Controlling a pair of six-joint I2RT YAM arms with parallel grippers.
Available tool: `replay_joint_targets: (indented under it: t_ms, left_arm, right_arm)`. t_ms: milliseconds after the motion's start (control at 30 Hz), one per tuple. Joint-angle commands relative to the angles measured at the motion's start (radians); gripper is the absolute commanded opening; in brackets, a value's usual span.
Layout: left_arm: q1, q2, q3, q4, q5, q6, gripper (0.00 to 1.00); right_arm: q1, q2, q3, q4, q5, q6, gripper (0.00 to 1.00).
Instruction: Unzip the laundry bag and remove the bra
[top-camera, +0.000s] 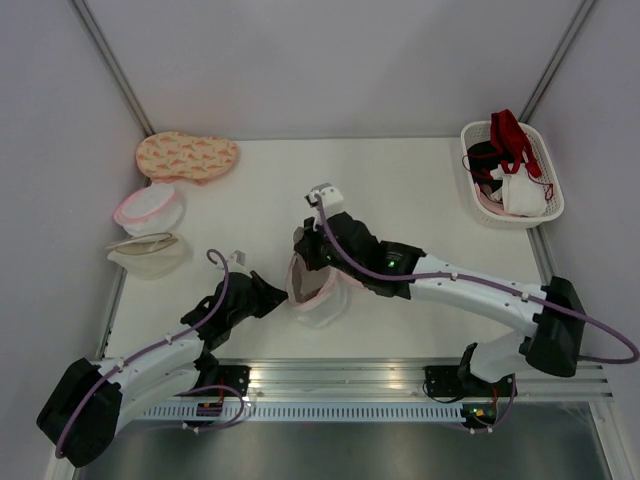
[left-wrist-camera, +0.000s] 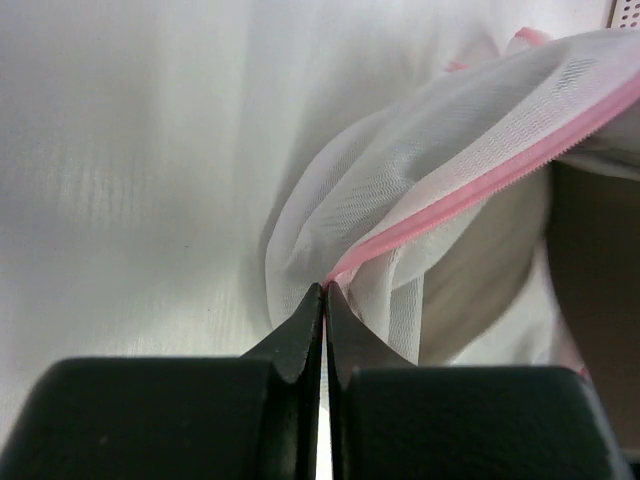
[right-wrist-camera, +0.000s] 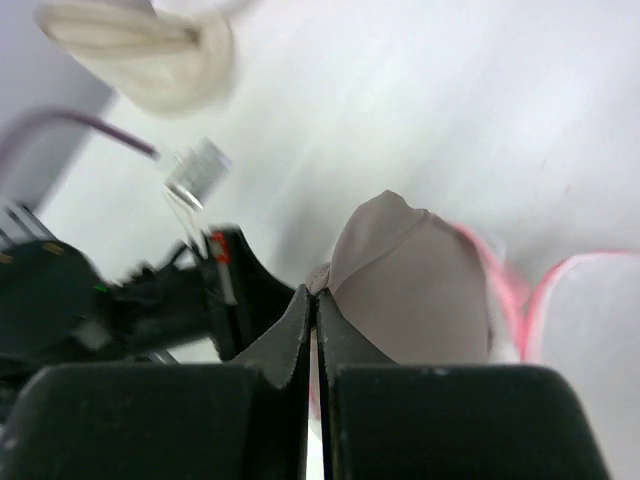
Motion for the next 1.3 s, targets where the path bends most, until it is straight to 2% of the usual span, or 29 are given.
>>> replay_joint_targets:
  t_ms: [0,400,500,667,867,1033,1267]
  left_arm:
    - [0.000,-0.005,-0.005,0.032,0.015,-0.027,0.02]
    - [0.000,-0.006,0.042,-0.014,0.021,-0.001,0.02]
    - [0.000,-0.014,0.047,-0.029,0.018,0.002,0.02]
    - [0.000,-0.043,0.053,-0.066,0.014,0.011,0.02]
    - [0.000,-0.077,0.072,-0.129,0.014,0.028,0.02]
    - [0.000,-0.101,0.085,-0.164,0.041,0.049,0.02]
    - [0.000,-0.174,0.110,-0.238,0.095,0.083,0.02]
  right_arm:
    - [-0.044,-0.150,0.051,0.137,0.047,-0.037,0.00]
    - [-0.203,-0.269,0.094,0.263,0.019,-0.013,0.00]
    - [-0.216,-0.291,0.133,0.228,0.114,-0.071,0.00]
    - [-0.235,-0.288,0.264,0.102,0.379,-0.195,0.01]
    - [-0.328,-0.270,0.373,0.072,0.623,-0.343,0.00]
    - [-0.497,-0.227,0.478,0.072,0.699,-0.401,0.00]
    - [-0.803,-0.077,0.643,0.065,0.621,-0.396,0.00]
